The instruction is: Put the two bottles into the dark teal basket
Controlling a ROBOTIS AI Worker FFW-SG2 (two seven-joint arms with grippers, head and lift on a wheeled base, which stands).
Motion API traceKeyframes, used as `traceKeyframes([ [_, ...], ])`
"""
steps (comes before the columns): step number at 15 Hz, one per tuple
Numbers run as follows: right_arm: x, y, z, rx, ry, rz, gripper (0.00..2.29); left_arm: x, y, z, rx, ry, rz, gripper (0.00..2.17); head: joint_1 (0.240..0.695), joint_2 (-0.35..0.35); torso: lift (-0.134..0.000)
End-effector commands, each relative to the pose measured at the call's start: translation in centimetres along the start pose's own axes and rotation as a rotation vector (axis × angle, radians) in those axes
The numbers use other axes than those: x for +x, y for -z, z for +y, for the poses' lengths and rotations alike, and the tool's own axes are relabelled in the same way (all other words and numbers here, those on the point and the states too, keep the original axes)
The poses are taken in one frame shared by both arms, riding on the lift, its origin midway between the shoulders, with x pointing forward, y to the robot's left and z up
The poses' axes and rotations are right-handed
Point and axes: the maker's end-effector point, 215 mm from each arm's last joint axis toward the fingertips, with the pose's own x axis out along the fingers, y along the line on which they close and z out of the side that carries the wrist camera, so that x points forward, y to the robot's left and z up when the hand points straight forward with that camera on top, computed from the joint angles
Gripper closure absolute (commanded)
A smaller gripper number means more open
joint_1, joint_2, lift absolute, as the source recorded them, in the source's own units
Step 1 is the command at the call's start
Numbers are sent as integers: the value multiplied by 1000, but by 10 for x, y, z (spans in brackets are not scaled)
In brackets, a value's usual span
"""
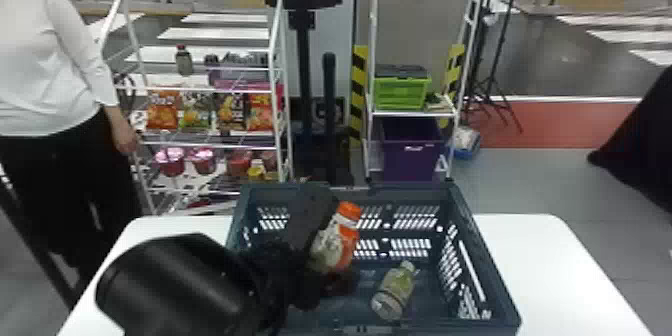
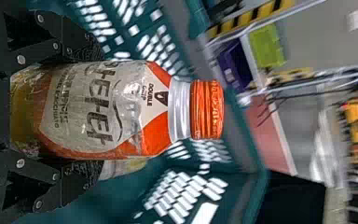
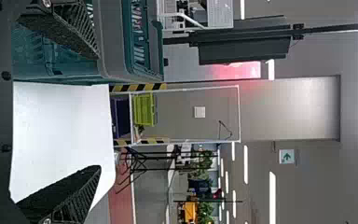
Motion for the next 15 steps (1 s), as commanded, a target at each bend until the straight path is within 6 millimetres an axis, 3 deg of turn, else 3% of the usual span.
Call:
traceKeyframes([
  [1,-4,-3,-5,7,13,-15,36,5,32,9,-11,38,170,2145,499,0,0],
  [3,-6,-2,-6,6,15,-15,36,11,35,10,-9,79,224,2145,499,0,0],
  [5,-7,-2,-6,9,22,-20,36,18,22,10,22,94,243,2145,499,0,0],
  [8,-9,-3,-7,9,24,-22,36,29,0,-13,47,159,256,2145,499,0,0],
  [11,-14,-10,-7,12,27,-45,36,45,7,-39,18,211,347,2145,499,0,0],
  [13,-17,-13,-10,10,33,-52,39,56,15,-45,10,197,396,2145,499,0,0],
  [15,-21,-17,-11,8,36,-62,39,62,37,-18,-4,144,458,2145,499,0,0],
])
